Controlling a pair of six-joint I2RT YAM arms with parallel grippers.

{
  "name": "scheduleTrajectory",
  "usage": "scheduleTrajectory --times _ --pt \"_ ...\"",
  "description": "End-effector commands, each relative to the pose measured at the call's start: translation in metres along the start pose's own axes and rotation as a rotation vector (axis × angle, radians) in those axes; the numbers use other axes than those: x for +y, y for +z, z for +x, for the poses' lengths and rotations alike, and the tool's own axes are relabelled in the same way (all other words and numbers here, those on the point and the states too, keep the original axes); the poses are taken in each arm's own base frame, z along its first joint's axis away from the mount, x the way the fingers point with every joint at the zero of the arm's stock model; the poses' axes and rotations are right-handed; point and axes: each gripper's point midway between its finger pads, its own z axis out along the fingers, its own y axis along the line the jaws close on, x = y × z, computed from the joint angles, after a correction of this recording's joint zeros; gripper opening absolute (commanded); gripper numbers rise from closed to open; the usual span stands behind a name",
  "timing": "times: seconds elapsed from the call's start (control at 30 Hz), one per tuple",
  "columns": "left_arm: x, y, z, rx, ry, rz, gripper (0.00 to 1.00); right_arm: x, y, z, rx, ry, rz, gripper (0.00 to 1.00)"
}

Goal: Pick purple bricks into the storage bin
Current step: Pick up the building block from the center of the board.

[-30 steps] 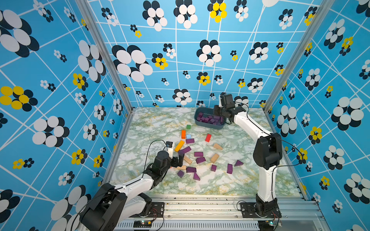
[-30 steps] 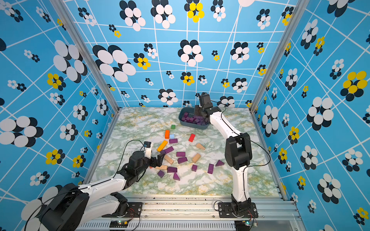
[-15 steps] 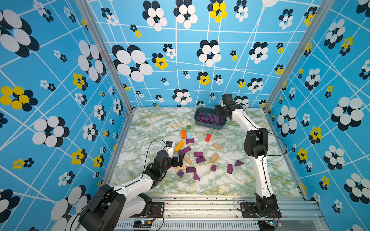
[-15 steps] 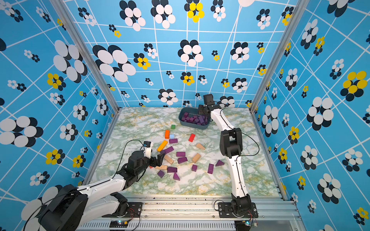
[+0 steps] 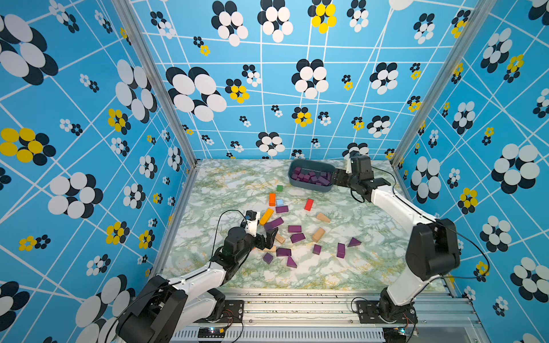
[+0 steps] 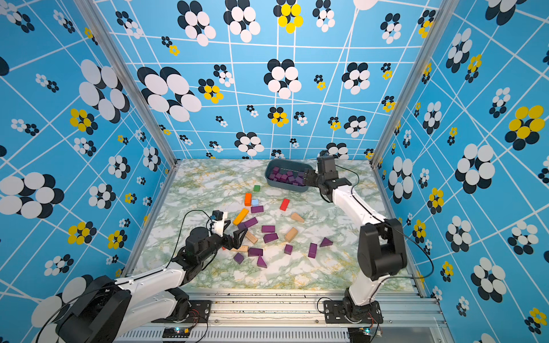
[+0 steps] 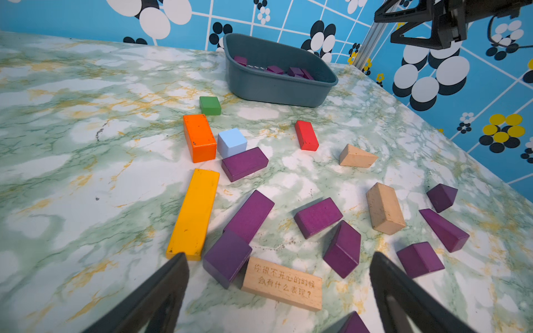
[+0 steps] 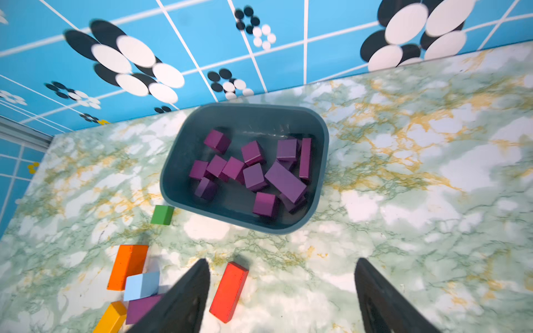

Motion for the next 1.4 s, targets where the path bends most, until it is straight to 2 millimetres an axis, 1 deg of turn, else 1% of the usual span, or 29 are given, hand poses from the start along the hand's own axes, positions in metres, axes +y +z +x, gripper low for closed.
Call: scheduleTrajectory --times 0.0,0.13,0.3,0.5,0.6,0.77,0.9,1.13,1.37 --pt "-0.001 0.0 -0.013 -0.019 -0.005 -0.001 0.99 -0.009 -0.017 0.022 -0.021 -0.017 0.003 0.88" --pt "0.006 0.003 -0.017 0.041 0.01 -0.061 1.0 -0.017 -0.042 0.049 -0.022 -0.032 -0.015 0.99" --pt "0.007 0.01 -0.023 0.066 -0.03 -0.078 1.0 -0.013 -0.057 0.072 -0.011 -0.036 -0.082 0.99" --pt "-0.004 0.034 -0.015 0.246 -0.039 -0.046 0.99 -0.006 -0.064 0.101 -0.008 0.035 -0.191 0.99" --pt "-0.006 0.047 -0.007 0.327 -0.044 -0.054 0.95 -0.009 -0.065 0.115 -0.003 0.099 -0.203 0.99" --pt "-0.009 0.067 0.008 0.443 -0.032 -0.072 0.89 -0.009 -0.063 0.139 0.088 0.09 -0.215 0.99" --pt "-0.003 0.079 0.018 0.542 -0.021 -0.112 0.82 -0.01 -0.066 0.149 0.104 0.084 -0.218 0.99" --pt "0.009 0.095 0.021 0.59 -0.036 -0.195 0.75 -0.019 -0.063 0.155 0.078 0.101 -0.189 0.99" --pt "0.022 0.111 0.012 0.559 -0.121 -0.323 0.73 -0.022 -0.062 0.158 0.084 0.098 -0.172 0.99"
